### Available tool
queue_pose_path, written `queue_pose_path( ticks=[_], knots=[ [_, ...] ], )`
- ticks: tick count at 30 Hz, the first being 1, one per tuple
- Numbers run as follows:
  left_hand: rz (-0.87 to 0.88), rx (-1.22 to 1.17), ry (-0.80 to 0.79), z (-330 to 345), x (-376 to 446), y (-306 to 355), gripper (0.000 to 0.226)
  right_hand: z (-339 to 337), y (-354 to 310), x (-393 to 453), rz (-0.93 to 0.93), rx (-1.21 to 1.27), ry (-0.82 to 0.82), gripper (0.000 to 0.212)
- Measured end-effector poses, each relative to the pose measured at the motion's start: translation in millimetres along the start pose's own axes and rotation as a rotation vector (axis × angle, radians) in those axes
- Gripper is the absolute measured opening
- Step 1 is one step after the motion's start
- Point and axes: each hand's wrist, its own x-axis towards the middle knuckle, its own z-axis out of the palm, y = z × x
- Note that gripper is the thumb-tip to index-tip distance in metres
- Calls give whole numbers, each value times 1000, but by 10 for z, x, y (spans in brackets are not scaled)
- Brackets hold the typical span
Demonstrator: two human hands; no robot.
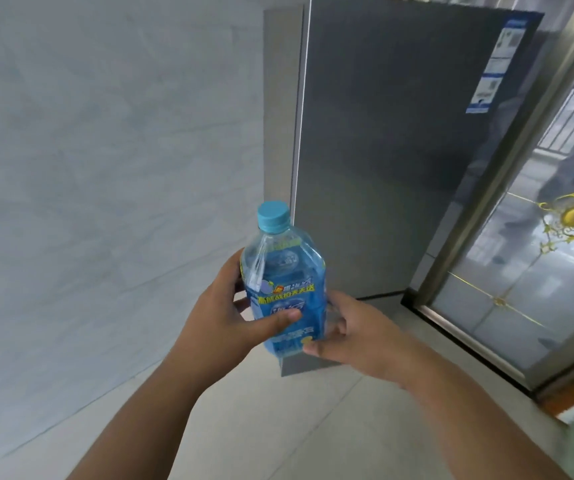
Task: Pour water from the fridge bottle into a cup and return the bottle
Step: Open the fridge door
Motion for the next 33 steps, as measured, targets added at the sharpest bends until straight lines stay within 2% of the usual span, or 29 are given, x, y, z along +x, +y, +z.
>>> queue_pose_path(
  ticks=[5,14,17,19,24,27,33],
  knots=[
    [21,-47,94,-196,658,-133,75,-287,-280,777,-80,-179,-24,63],
    [69,-96,107,-862,2030,-460,68,-515,-774,2275,-179,-467,50,66],
    [70,-86,137,-1011,2399,-592,65,-653,-868,2711,-275,-799,191,77],
    [52,-91,163,-1107,2610,-702,64,-749,-891,3048,-317,-1062,244,72],
    [-8,-127,164,-1216,2921,-896,65,-1008,-752,3643,-107,-1566,197,68],
    [-21,-112,152,-1228,3035,-974,65,-1057,-626,3774,-66,-1814,131,66],
    [-24,-79,119,-1215,3165,-1037,64,-846,-507,3803,-76,-1758,227,53]
  ],
)
